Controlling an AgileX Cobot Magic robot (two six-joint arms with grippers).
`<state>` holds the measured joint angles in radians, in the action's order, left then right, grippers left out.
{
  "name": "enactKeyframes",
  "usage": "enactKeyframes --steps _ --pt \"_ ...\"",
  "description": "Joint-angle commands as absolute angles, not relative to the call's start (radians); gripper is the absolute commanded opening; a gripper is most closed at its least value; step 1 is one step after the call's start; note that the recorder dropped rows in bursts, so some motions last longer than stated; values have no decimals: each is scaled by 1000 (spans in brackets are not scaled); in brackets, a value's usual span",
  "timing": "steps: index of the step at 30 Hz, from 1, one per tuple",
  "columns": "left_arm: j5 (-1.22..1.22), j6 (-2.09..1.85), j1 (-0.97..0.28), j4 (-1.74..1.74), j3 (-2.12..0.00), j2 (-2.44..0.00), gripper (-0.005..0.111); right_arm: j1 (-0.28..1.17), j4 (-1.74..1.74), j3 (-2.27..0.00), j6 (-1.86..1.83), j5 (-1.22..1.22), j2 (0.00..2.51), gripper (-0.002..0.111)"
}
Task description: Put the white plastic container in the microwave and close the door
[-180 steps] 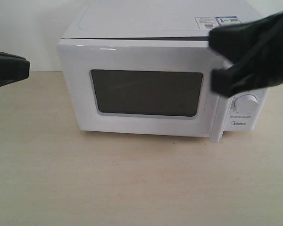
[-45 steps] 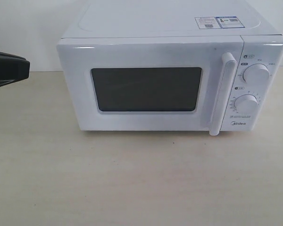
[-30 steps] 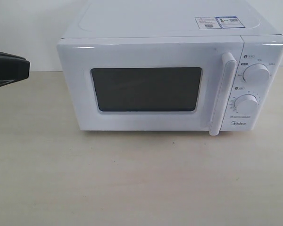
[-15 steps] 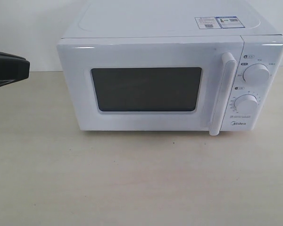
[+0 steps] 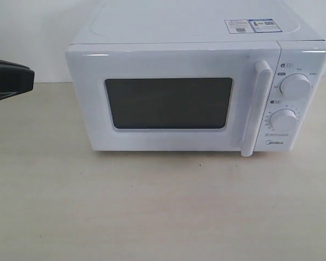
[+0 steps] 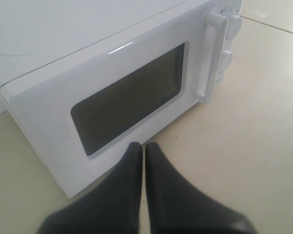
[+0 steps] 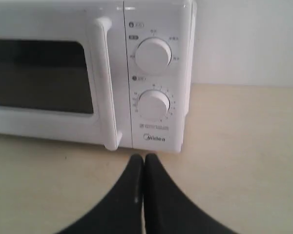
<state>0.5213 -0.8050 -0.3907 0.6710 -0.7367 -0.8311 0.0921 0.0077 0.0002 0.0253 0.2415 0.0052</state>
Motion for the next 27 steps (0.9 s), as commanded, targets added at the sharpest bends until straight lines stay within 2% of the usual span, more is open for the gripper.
enactKeyframes --steps 1,18,23,27 --pt "523 -800 -393 671 -731 -835 4 90 16 0 -73 320 0 0" --pt "523 -800 -393 671 -731 -835 4 87 16 0 0 348 0 0" --pt "523 -800 -393 671 -731 -835 4 -6 16 0 0 348 0 0" --pt "523 -800 -393 671 -731 -835 4 -16 16 0 -14 350 0 0"
